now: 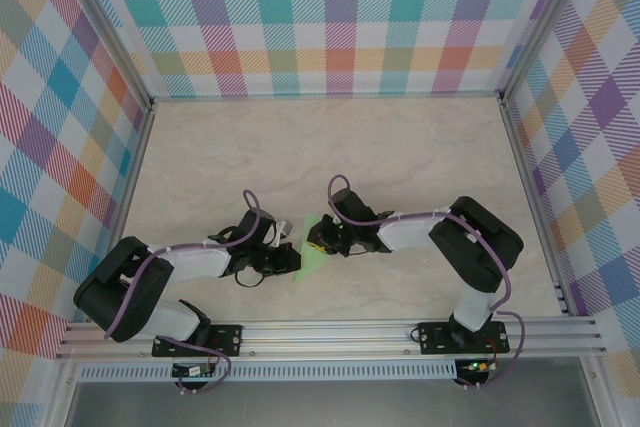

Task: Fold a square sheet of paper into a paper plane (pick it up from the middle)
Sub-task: Fourth fold the wing at the center of the table.

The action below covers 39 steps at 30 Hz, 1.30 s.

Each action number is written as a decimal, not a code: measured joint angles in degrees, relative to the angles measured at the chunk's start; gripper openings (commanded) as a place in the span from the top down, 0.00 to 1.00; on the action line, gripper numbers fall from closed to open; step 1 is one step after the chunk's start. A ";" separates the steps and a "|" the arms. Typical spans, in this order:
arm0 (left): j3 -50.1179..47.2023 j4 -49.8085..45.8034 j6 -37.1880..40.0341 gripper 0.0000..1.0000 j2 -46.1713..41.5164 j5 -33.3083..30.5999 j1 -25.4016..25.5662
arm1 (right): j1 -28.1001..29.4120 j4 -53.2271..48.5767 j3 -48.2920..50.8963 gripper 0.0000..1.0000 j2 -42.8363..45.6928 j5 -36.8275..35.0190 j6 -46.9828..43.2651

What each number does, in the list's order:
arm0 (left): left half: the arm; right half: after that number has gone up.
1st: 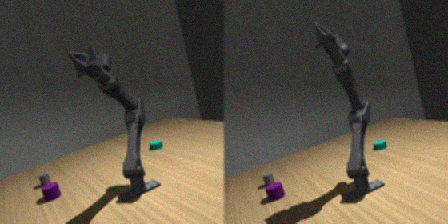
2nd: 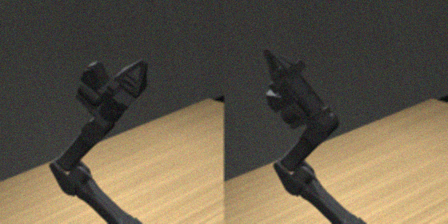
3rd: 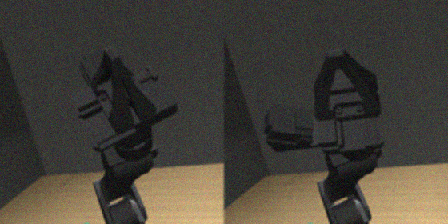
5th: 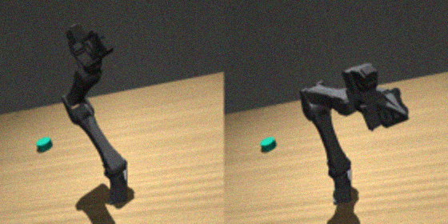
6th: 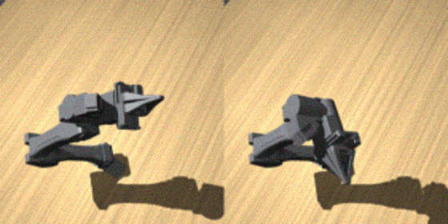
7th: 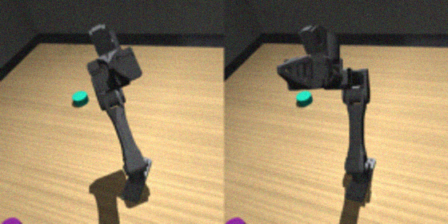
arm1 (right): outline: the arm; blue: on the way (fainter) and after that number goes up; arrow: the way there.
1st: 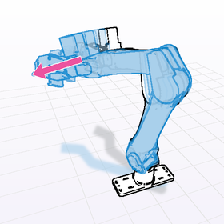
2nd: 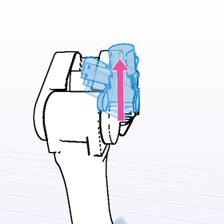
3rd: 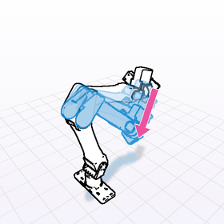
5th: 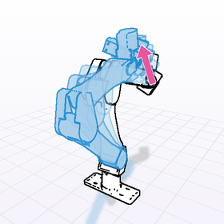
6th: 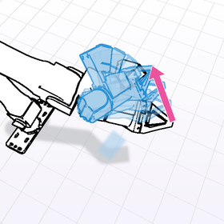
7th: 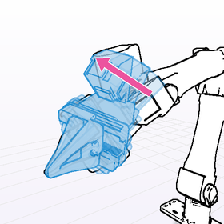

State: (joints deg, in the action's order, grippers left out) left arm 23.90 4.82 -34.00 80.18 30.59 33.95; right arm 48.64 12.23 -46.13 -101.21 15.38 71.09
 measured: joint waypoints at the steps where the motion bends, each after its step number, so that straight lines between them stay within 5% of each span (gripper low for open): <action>1: 0.00 0.07 0.00 0.95 0.24 0.04 0.00 | 0.00 -0.59 -0.09 0.80 0.04 -0.22 -0.22; 13: 0.33 2.91 -1.92 0.96 4.00 6.32 -3.91 | -0.74 -4.35 1.62 0.80 7.28 -1.64 -3.02; 39: -2.03 6.36 -6.16 0.97 2.86 5.81 -5.22 | -1.42 -0.04 -4.44 0.80 -3.02 1.73 -1.60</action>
State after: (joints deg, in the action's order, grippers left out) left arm 21.87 11.18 -40.16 83.05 36.40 28.73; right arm 47.22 12.19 -50.57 -104.22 17.10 69.49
